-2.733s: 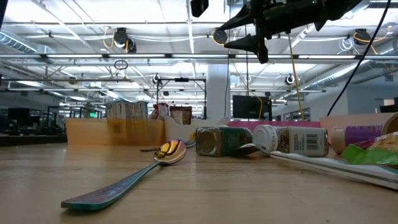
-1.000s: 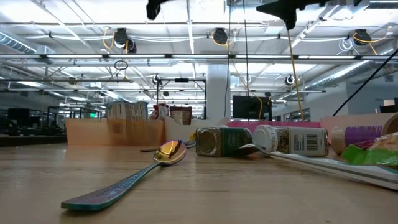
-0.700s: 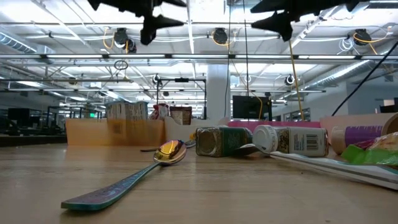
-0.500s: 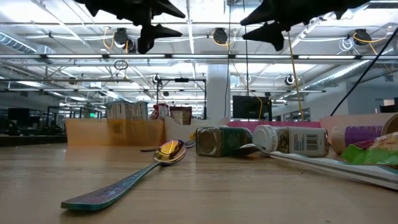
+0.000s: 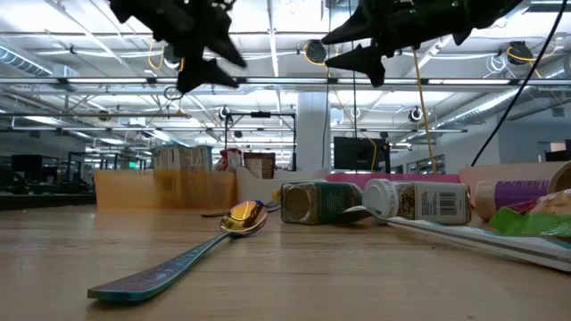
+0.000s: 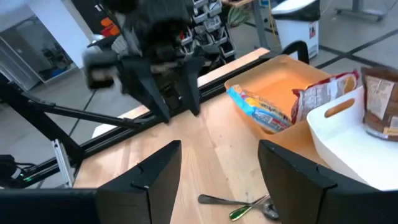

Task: Pick & Place Food Item
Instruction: Put the black spoon into the red bin

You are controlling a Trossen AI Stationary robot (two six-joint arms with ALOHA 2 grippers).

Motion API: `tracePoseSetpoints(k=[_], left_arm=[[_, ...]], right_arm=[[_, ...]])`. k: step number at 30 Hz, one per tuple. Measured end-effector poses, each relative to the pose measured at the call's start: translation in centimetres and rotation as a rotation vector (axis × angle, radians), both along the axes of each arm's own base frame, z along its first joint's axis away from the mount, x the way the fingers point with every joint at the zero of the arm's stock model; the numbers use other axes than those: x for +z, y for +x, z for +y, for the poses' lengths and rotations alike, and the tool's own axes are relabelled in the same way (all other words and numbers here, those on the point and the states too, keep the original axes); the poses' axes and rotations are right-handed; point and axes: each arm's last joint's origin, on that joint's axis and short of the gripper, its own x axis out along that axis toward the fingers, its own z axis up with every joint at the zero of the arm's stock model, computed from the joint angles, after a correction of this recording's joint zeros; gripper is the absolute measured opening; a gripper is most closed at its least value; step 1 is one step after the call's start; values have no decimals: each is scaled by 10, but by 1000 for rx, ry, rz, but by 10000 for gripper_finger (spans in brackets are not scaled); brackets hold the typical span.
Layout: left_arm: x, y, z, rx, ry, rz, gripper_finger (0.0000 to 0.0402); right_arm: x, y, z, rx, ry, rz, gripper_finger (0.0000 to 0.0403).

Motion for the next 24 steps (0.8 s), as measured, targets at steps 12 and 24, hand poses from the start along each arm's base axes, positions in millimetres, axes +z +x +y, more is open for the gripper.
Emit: tracePoseSetpoints(k=[12, 24], left_arm=[[-63, 31, -13, -35, -37, 283, 200], [-110, 57, -29, 76, -16, 450, 200]], right_arm=[[-1, 1, 0, 5, 0, 6, 206], [0, 0, -2, -55, -14, 2, 206]])
